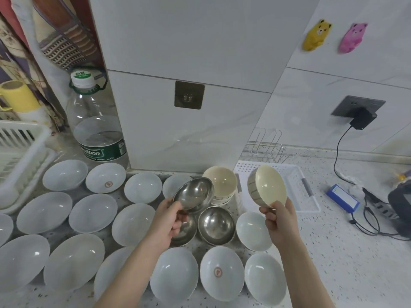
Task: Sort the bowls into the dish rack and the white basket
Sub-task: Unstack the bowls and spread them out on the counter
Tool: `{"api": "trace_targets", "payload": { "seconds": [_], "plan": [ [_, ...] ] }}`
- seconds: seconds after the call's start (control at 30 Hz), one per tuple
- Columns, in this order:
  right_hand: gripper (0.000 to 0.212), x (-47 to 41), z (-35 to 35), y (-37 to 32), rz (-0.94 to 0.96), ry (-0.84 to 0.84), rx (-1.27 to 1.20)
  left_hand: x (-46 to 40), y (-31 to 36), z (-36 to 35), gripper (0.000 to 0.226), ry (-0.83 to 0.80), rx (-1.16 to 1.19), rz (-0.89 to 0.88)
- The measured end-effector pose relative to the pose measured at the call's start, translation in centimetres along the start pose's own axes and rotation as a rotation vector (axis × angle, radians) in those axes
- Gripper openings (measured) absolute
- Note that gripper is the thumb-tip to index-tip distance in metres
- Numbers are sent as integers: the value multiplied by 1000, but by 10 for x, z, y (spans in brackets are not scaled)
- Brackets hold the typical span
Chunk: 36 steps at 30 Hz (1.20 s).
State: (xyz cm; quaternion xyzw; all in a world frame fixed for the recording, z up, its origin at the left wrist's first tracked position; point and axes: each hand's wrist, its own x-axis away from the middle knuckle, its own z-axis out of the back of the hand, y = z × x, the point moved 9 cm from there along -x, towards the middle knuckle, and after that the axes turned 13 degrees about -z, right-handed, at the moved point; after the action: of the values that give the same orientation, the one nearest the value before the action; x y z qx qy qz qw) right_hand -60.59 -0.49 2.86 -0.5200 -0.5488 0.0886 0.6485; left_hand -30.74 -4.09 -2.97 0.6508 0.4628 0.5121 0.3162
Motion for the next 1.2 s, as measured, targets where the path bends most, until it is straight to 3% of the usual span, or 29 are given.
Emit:
{"api": "trace_targets", "payload": {
  "seconds": [0.3, 0.53, 0.9, 1.2],
  "plan": [
    [47, -6, 147, -3, 6, 152, -4, 26, -37, -127, 15, 14, 41, -33],
    [58, -27, 229, -8, -4, 223, 81, 43, -86, -199, 28, 83, -105, -66],
    [55, -47, 260, -1, -91, 118, 112, 43, -127, -259, 40, -99, -658, -118],
    [53, -61, 263, -9, -76, 57, 96, 37, -151, -270, 51, -114, -720, -59]
  ]
}}
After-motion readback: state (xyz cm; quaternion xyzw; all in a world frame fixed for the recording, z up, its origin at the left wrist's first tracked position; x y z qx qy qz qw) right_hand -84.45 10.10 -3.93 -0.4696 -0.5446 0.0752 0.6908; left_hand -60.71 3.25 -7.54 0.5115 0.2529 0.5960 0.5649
